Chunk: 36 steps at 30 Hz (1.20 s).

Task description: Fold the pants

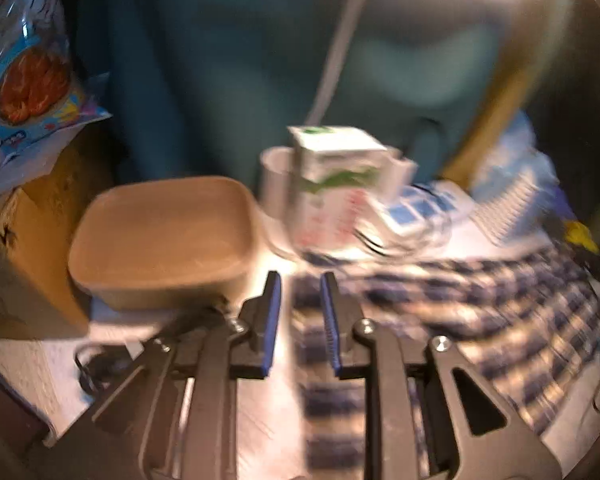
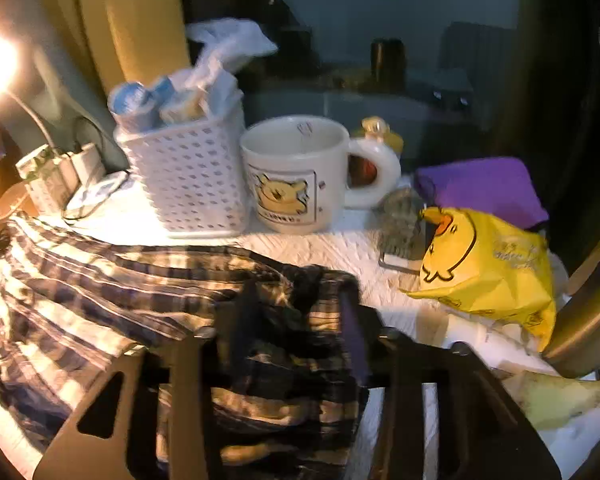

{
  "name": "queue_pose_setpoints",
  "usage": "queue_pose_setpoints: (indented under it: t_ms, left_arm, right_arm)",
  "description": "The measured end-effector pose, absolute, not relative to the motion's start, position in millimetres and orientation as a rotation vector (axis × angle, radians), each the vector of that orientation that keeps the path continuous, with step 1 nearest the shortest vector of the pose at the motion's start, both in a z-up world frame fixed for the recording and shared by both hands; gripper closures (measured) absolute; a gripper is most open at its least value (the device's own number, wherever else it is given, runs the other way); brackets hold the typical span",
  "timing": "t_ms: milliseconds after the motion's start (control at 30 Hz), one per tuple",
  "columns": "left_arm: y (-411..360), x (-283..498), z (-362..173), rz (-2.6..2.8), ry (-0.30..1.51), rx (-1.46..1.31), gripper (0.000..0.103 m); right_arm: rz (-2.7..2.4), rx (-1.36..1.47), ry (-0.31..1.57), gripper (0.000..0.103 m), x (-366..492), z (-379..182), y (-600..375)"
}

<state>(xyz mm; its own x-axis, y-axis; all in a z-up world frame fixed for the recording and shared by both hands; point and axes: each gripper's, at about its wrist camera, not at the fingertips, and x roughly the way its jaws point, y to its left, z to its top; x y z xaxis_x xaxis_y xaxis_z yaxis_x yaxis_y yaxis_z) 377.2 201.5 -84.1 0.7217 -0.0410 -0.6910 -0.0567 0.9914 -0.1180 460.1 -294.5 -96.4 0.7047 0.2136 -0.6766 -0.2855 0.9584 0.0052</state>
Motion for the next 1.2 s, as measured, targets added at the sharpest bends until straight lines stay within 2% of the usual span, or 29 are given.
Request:
queue_pose_setpoints:
  t_ms: [133, 267, 567, 733, 933, 1200]
  left_arm:
    - [172.4, 348.8, -97.9, -0.074, 0.839, -0.127, 0.064]
    - [140.1, 315.5, -110.2, -0.138, 0.871, -0.102, 0.063]
    - [68.1, 268.8, -100.3, -0.294, 0.801, -0.075, 0.062]
    - [31.5, 253.6, -93.3, -0.394, 0.829, 0.005, 0.062]
    - [38.7, 237.0, -117.0, -0.319, 0.945, -0.072, 0.062]
    - [50.6, 258.7, -128.8, -0.25, 0.949, -0.153, 0.062]
  right_arm:
    - [0.269, -0.104, 0.689, 0.038, 435.7, -79.1, -300.4]
    - [0.247, -0.108, 0.678, 0.026, 416.5, -68.2, -313.2]
    - [0.272, 0.017, 0.797, 0.026, 372.9, -93.6, -334.2]
    - [0.3, 0.013, 0.829, 0.027, 346.5, -103.4, -329.9]
    - [0.309, 0.01, 0.846, 0.027, 330.5, -110.9, -336.3]
    - [0.342, 0.0, 0.836, 0.027, 329.1, -110.2, -333.0]
